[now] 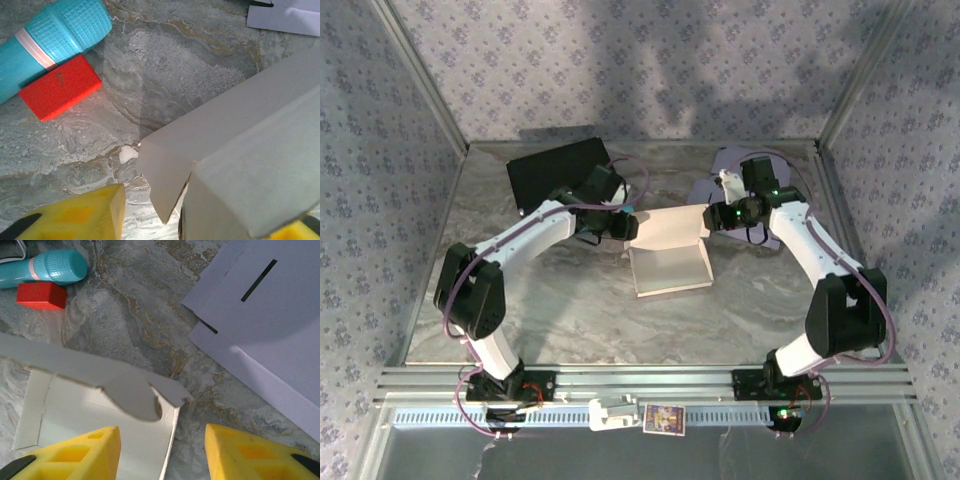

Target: Fold the paper box

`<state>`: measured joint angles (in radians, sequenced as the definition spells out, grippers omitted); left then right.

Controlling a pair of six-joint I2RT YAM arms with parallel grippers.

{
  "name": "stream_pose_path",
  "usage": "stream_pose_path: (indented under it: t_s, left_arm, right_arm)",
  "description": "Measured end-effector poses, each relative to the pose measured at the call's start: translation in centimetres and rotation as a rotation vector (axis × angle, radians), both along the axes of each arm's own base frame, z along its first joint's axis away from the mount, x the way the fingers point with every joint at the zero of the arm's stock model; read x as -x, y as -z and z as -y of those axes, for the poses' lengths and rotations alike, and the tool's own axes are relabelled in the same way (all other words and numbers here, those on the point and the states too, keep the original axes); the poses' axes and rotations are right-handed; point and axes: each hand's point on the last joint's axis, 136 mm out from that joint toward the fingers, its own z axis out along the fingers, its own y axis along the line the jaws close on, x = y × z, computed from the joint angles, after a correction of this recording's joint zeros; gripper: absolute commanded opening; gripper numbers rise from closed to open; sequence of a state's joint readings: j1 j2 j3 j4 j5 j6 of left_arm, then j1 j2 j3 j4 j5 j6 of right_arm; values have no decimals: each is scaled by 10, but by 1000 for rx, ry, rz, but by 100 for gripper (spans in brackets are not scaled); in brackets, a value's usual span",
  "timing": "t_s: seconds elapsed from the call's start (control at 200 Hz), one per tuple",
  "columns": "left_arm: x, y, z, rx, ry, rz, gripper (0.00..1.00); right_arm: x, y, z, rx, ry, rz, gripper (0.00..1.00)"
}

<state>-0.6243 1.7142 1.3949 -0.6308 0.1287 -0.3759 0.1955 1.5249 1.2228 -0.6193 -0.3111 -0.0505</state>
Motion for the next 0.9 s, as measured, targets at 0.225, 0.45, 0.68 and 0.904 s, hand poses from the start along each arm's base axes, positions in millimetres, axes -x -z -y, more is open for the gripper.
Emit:
stream_pose_path:
  t_s: [0.225,0.45,0.68,0.904]
  left_arm:
    - [-3,5,2,-8,0,-7,38]
    - [-5,12,3,-18,6,-16,23]
    - [-6,16,3,-25,6,-23,19]
    - [-11,10,7,-18,5,-8,10]
  right_arm:
    - [-11,6,4,5,-27,24,46]
    - [-12,12,-3,-2,-74,24,44]
    - [-20,14,-7,3,-91,25,43]
    - [-28,16,-9,2,-95,28,40]
